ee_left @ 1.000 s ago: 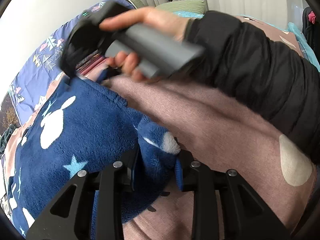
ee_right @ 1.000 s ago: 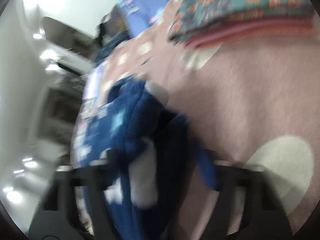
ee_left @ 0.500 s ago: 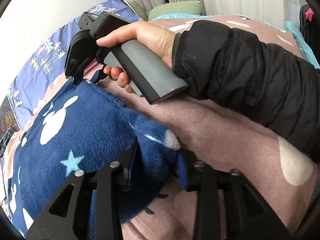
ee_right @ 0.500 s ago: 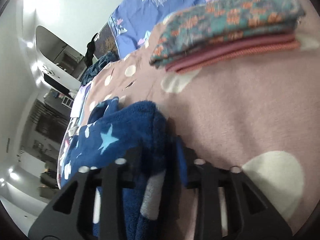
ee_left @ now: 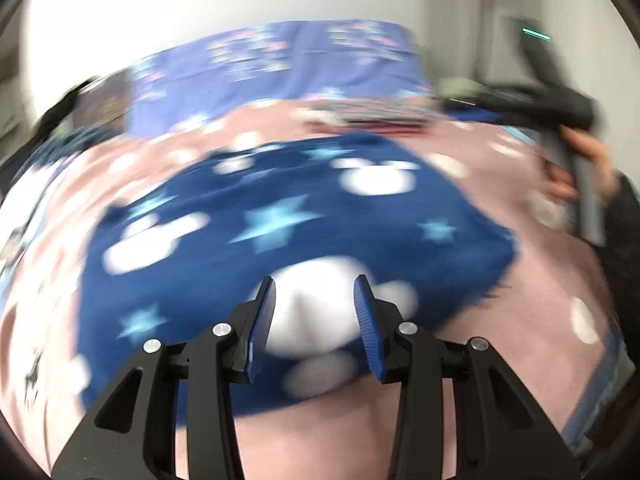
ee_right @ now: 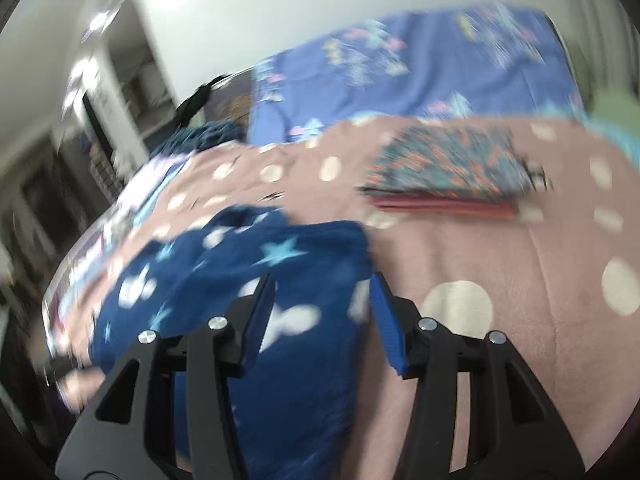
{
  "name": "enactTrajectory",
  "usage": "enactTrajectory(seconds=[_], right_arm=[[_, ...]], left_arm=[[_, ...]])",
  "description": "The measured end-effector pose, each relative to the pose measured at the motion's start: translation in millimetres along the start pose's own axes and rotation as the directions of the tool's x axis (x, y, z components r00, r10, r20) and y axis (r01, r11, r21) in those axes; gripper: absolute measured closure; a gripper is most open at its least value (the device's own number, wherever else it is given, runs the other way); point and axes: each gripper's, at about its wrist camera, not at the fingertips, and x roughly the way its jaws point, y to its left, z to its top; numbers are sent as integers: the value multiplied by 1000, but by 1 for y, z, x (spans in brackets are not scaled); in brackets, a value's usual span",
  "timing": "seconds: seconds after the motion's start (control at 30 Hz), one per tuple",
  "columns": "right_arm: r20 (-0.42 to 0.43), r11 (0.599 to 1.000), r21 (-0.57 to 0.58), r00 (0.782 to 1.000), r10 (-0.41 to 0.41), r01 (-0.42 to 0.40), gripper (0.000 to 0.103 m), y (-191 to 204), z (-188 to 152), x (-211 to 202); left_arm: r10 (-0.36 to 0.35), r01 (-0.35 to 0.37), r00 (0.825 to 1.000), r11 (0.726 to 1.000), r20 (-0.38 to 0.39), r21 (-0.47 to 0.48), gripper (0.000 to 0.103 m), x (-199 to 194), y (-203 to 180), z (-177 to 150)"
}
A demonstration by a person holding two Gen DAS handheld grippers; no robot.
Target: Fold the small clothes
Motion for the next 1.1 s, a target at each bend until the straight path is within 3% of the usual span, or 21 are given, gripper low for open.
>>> enactTrajectory(seconds=[0.17, 0.23, 0.33, 0.4, 0.47, 0.67, 0.8, 0.83, 0.87, 0.97, 1.03, 1.1], right_arm=[[-16, 962, -274, 1000, 7, -11, 48, 100, -26, -4], [-21, 929, -367, 999, 45, -49, 47, 142, -46, -4], [-50, 879, -460, 992, 116, -126, 41, 192, -73, -1], [-100, 852, -482, 979, 177, -203, 36, 214, -86, 3], [-135, 844, -488, 974, 181, -224, 35, 231, -94, 9], [-120, 872, -467, 987, 104, -148, 35, 245, -94, 18], [-115, 830, -546, 991, 65, -118, 34, 265, -105, 21], [-124, 824, -554, 991, 58, -117, 34, 268, -108, 24], [-133, 822, -556, 990, 54, -119, 34, 271, -110, 27], [-155, 825, -553, 987, 38, -118, 34, 280, -115, 37], [-151, 814, -569, 988, 34, -114, 34, 290, -119, 42], [-135, 775, -623, 990, 27, -106, 34, 307, -127, 46]], left_arm=[[174, -173, 985, 967, -8, -185, 62, -36, 91, -31], [178, -174, 984, 948, -10, -265, 62, -44, 124, -44], [114, -120, 993, 916, -38, -383, 62, -47, 160, -69], [49, -65, 998, 916, -48, -397, 62, -42, 166, -81], [13, -30, 999, 926, -47, -377, 62, -38, 165, -86], [-66, 57, 998, 940, -14, -338, 62, -24, 165, -87], [-134, 118, 991, 926, -19, -359, 62, -10, 177, -86], [-148, 123, 988, 922, -39, -368, 67, -4, 179, -87], [-177, 143, 983, 913, -56, -382, 84, 2, 181, -90], [-167, 143, 985, 928, -39, -345, 93, -11, 176, -97], [-187, 163, 982, 915, -30, -369, 93, -16, 180, -107], [-233, 211, 972, 891, -6, -403, 93, -16, 186, -119]])
